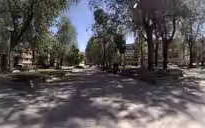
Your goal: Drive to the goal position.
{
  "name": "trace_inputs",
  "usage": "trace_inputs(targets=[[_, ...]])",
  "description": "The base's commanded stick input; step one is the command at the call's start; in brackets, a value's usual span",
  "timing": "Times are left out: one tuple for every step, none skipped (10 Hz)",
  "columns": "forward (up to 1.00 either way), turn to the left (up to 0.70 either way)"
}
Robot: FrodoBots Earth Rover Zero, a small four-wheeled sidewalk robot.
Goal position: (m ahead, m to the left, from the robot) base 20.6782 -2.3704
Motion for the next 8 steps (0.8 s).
trace_inputs(targets=[[0.70,0.01],[0.70,0.01],[0.70,0.01],[0.70,0.01],[0.70,0.01],[0.70,0.01],[0.70,0.01],[0.70,0.01]])
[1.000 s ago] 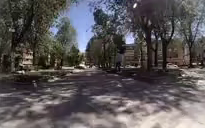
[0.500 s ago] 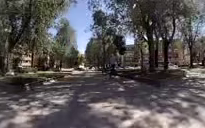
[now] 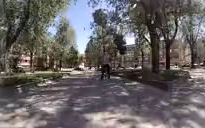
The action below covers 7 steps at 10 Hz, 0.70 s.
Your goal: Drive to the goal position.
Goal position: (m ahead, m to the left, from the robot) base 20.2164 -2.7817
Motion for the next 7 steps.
trace_inputs(targets=[[0.70,0.01],[0.70,0.01],[0.70,0.01],[0.70,0.01],[0.70,0.01],[0.70,0.01],[0.70,0.01]])
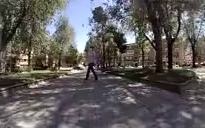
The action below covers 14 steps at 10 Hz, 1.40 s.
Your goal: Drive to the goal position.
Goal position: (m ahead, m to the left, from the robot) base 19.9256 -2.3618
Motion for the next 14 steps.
trace_inputs(targets=[[0.70,0.01],[0.70,0.01],[0.70,0.01],[0.70,0.01],[0.70,0.01],[0.70,0.01],[0.70,0.01],[0.50,0.01],[0.19,0.01],[0.08,0.00],[0.00,0.00],[0.00,0.00],[0.00,0.00],[0.00,0.00]])
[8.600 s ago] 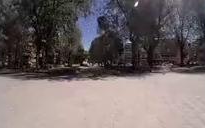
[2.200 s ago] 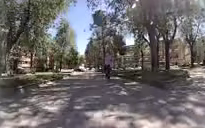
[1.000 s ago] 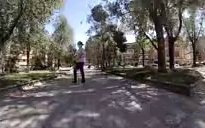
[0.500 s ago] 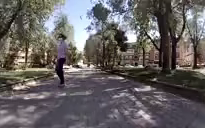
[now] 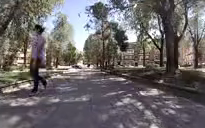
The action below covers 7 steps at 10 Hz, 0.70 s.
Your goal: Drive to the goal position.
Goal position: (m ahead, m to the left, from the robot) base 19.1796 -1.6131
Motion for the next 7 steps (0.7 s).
trace_inputs(targets=[[0.00,0.00],[0.00,0.00],[0.00,0.00],[0.00,0.00],[0.00,0.00],[0.39,0.01],[0.68,0.01]])
